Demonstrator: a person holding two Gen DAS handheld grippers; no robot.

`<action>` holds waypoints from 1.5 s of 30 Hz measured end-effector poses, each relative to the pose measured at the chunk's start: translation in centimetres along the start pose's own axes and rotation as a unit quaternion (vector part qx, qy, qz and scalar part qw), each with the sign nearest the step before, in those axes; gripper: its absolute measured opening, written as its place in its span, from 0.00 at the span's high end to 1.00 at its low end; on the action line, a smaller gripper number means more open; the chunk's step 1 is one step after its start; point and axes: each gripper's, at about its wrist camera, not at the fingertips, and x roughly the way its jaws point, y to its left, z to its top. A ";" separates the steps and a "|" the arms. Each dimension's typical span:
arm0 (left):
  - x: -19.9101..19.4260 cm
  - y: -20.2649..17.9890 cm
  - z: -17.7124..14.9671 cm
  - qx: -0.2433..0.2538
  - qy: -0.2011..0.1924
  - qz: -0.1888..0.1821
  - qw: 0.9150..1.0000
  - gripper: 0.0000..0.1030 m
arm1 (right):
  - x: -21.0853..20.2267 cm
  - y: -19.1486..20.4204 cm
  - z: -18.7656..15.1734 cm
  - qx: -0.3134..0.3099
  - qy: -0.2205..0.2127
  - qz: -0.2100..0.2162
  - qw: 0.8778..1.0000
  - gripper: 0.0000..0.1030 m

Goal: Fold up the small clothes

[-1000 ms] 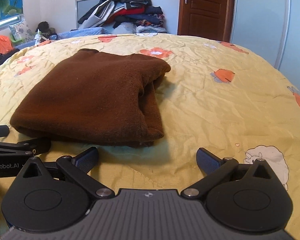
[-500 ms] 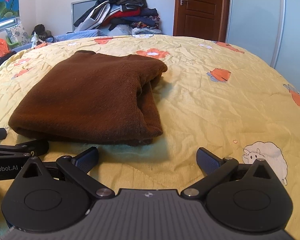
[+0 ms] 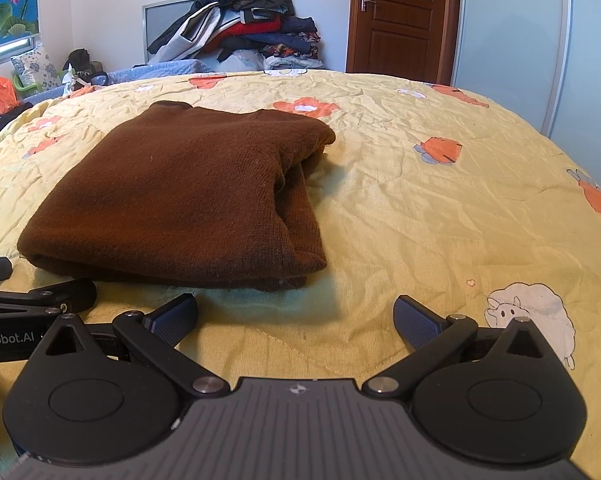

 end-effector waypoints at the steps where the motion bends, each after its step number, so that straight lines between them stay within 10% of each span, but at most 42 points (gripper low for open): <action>1: 0.0 0.1 0.0 0.000 0.000 0.000 1.000 0.00 | 0.0 0.0 0.0 0.000 0.000 0.000 1.000 0.00; 45: -0.1 -0.3 0.2 -0.005 0.017 -0.001 1.000 0.00 | 0.0 0.0 0.0 0.000 0.000 0.000 1.000 0.00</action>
